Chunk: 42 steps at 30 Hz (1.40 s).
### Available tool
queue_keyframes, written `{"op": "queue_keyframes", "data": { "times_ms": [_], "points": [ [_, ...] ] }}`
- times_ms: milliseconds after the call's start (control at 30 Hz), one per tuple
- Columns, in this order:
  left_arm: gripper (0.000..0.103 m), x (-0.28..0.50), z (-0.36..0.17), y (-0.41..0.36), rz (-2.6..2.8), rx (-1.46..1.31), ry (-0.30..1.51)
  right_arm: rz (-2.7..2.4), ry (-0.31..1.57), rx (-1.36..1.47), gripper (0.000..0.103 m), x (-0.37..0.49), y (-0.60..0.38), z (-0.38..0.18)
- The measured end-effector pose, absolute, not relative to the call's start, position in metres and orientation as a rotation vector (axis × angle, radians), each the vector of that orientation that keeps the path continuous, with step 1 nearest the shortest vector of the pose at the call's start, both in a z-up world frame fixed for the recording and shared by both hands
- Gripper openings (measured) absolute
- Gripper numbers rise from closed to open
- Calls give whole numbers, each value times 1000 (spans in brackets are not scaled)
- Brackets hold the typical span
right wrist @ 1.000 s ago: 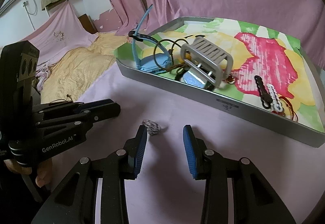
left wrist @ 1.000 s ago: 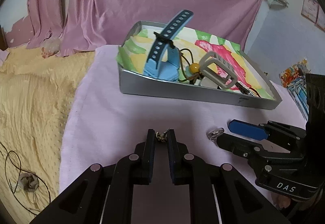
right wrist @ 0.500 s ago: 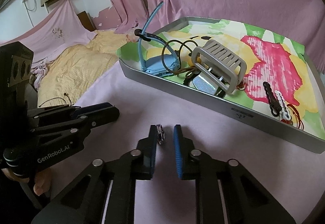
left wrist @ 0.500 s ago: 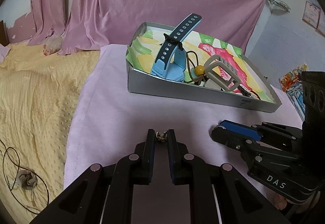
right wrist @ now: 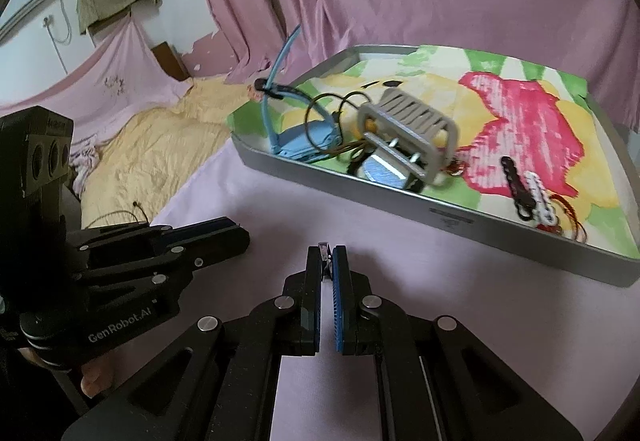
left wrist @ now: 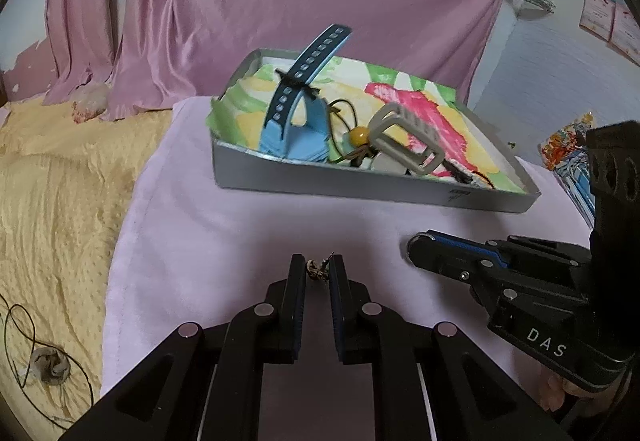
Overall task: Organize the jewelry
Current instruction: 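Carry the ring and charm into the tray with both tools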
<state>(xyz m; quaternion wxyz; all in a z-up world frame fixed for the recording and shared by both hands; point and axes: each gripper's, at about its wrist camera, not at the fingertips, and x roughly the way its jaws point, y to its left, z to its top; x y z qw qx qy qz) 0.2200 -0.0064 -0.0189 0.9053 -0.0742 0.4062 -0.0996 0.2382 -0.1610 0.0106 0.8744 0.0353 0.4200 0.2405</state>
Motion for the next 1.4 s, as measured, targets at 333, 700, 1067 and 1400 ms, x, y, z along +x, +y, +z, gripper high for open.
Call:
{"op": "queue_keyframes", "data": {
  "times_ms": [333, 700, 1067, 1400],
  "points": [
    [11, 228, -3, -24, -219, -167, 776, 461, 806, 137, 5, 234, -194, 19],
    [11, 243, 19, -52, -252, -174, 690, 392, 715, 173, 5, 235, -238, 37],
    [11, 264, 22, -77, -289, -154, 692, 309, 702, 178, 5, 258, -270, 39],
    [11, 280, 18, -115, -366, -107, 726, 255, 757, 177, 5, 280, -296, 24]
  ]
}}
